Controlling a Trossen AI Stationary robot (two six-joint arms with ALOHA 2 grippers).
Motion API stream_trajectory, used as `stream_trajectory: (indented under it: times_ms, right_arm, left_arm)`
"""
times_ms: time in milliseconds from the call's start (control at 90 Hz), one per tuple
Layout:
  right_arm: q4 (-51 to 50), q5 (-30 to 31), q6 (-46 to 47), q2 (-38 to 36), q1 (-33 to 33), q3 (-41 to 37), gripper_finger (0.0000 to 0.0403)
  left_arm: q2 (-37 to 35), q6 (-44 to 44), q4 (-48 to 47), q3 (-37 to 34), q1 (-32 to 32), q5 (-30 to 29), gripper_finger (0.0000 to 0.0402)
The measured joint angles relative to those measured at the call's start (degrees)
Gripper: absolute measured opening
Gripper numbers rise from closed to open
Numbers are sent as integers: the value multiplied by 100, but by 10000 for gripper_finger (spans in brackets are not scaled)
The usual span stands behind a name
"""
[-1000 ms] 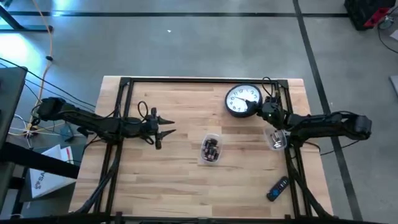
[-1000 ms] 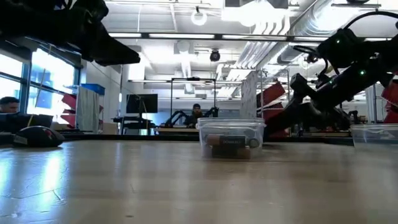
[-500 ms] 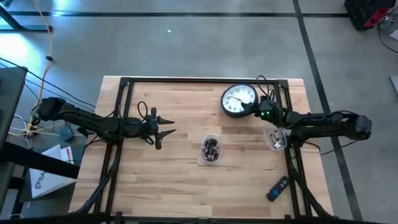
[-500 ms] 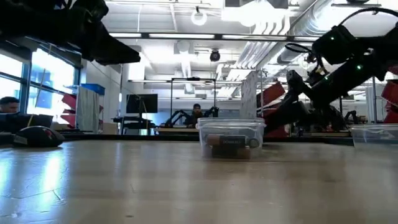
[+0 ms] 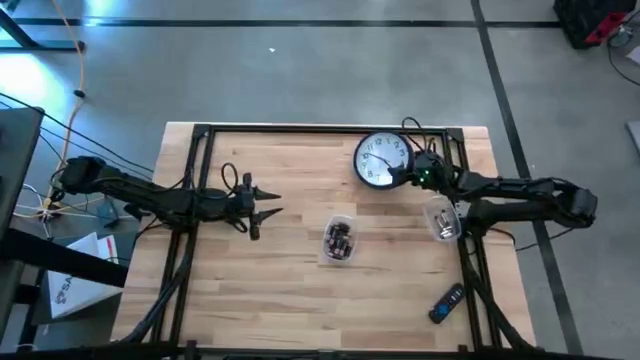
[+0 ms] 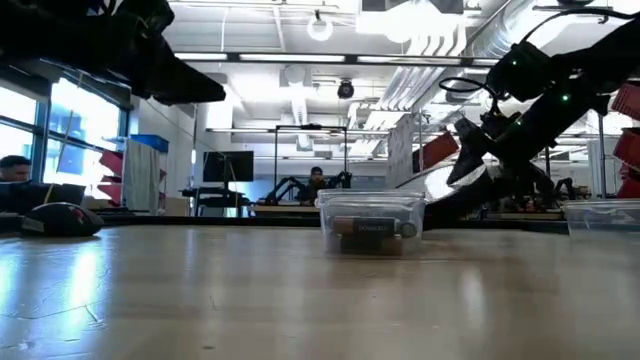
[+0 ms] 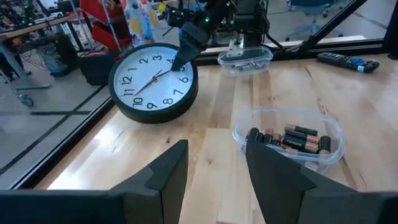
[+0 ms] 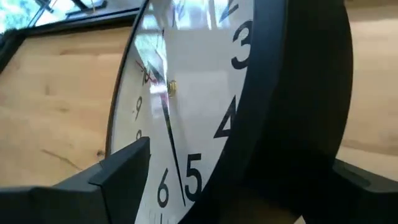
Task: Insert battery
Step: Move the wall clock
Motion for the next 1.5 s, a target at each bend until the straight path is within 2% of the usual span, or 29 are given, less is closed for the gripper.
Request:
stream_trajectory:
  times_ms: [156, 600, 711, 889, 1156, 1500]
  right_arm:
    - [-235, -106, -144, -7, -3, 9, 312]
    - [-13, -585, 769, 15, -9, -22, 312]
    - [3, -594, 1185, 17, -7, -25, 312]
    - [-22, -533, 2554, 20, -5, -28, 312]
    - [-237, -565, 3584, 20, -7, -28, 312]
    - [-362, -590, 3535, 15, -66, -26, 312]
  left_arm:
    - [0, 0, 2, 0, 0, -2, 147]
    - [0, 0, -1, 0, 0, 0, 147]
    - [0, -2, -4, 0, -2, -2, 147]
    - [0, -35, -9, 0, 0, -2, 147]
    - [0, -43, -15, 0, 0, -2, 147]
    - [0, -46, -17, 0, 0, -2, 147]
